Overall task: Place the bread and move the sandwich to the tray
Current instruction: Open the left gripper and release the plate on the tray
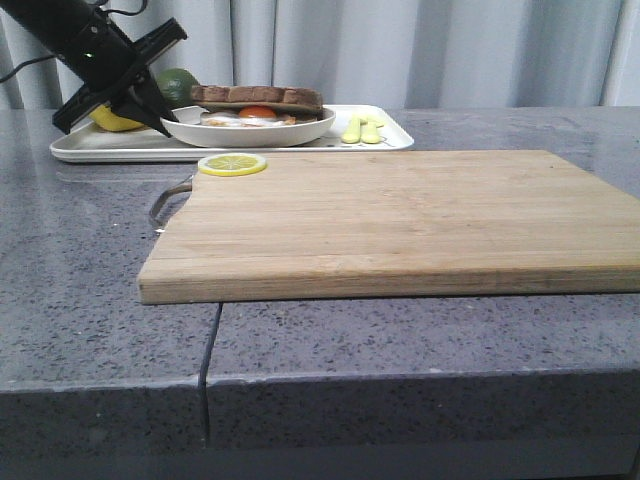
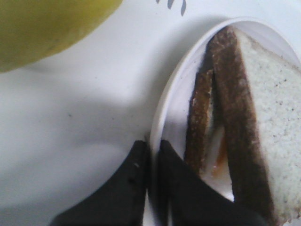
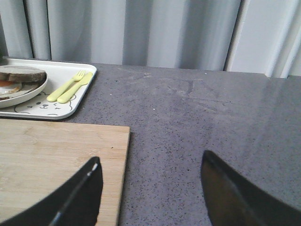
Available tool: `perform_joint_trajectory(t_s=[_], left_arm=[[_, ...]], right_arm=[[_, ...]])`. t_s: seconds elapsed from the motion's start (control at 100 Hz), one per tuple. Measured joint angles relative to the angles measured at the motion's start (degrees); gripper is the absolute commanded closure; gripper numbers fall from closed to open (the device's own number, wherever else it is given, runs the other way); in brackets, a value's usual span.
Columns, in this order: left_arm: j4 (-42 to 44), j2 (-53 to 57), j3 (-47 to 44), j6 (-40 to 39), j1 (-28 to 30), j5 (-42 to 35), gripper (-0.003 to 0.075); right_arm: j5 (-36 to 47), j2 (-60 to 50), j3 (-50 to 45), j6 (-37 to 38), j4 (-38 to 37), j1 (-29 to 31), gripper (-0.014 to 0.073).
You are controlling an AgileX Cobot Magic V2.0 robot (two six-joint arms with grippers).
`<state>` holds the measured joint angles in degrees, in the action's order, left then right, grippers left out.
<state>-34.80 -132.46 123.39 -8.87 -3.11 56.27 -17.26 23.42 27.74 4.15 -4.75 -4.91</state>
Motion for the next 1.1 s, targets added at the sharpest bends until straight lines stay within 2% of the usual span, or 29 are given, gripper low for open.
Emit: perform_joint_trajectory(t_s=[0.58, 0.65, 0.89, 1.1], left_arm=[[0.2, -0.4, 0.0, 0.0, 0.0, -0.5, 0.0734], [0.2, -0.4, 0.0, 0.0, 0.0, -0.5, 0.0701], [-0.1, -0.4, 0.4, -0.4, 0.0, -1.3, 0.0514], [0.7, -0.4, 0.4, -0.5, 0.0, -1.3, 0.0423]], right_arm=[[0.0, 0.0, 0.0, 0.0, 0.0, 0.0, 0.0137], [0.0, 0.0, 0.0, 0.0, 0.0, 0.0, 0.0137], [0.0, 0.0, 0.0, 0.0, 0.0, 0.0, 0.0137], [0.0, 0.0, 0.0, 0.0, 0.0, 0.0, 0.0137]])
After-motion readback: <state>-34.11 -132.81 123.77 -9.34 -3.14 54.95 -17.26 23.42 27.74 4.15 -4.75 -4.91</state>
